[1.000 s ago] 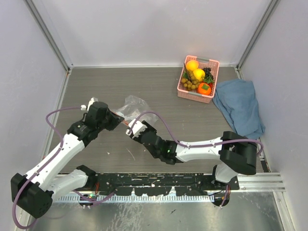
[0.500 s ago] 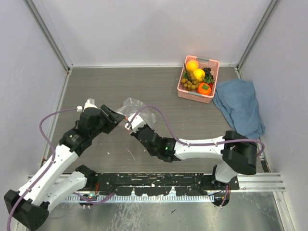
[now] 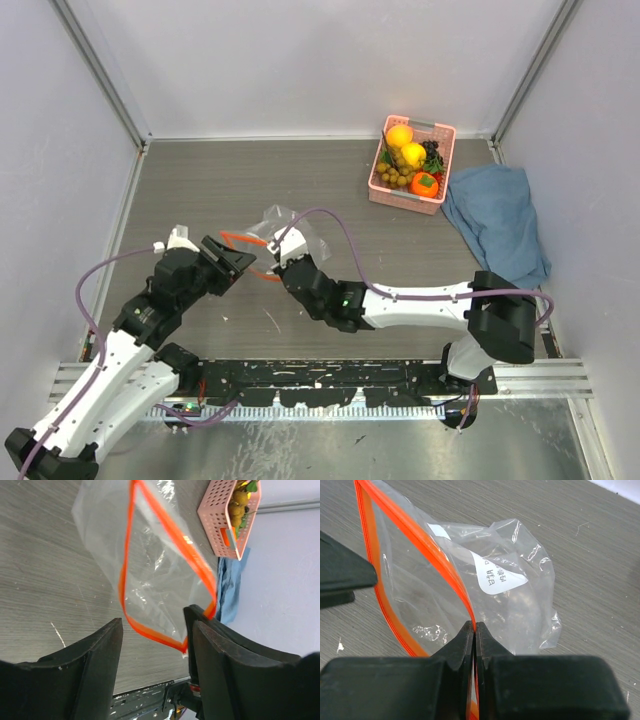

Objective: Place the food in the zip-top bag and seal the zipper
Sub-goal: Open the zipper of the food storage bag.

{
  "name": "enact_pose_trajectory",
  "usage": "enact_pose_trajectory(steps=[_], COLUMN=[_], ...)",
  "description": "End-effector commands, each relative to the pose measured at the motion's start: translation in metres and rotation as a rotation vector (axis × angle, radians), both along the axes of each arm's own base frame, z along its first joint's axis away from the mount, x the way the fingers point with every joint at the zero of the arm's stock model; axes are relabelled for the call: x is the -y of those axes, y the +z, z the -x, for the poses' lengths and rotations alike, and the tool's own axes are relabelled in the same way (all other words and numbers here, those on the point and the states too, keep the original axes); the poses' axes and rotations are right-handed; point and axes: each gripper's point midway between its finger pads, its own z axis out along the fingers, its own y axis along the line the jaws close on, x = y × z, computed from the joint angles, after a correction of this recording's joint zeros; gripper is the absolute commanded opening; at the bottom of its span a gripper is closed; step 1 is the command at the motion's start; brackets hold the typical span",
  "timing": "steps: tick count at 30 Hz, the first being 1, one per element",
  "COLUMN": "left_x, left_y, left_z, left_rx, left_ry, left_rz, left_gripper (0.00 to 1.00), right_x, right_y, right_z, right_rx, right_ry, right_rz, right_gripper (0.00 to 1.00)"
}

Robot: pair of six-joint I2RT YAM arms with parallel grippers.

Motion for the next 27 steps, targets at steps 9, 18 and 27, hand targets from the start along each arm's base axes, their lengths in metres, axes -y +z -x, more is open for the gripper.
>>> enact_pose_trajectory(steps=[9, 18, 27], left_x=[0.015, 0.029, 0.036], left_y=[-0.034, -0.030, -0.020], left_z=[-0.011, -0.026, -0.034], left_rx=[-0.095, -0.079, -0.044], left_ry=[0.022, 0.010, -0.027], left_rz=[0.078, 0.114, 0.067], left_gripper=[0.59, 0.49, 0.07], right_x=[-0.003, -0.005, -0.004], right_y=[0.042, 0.041, 0.044], right_z=[-0.004, -0.002, -0.005], right_rx=[-0.031, -0.057, -0.063], right_ry=[-0.054, -0.041, -0.028], right_rz=[-0.241, -0.308, -0.307], right_gripper=[0.08, 0.08, 0.09])
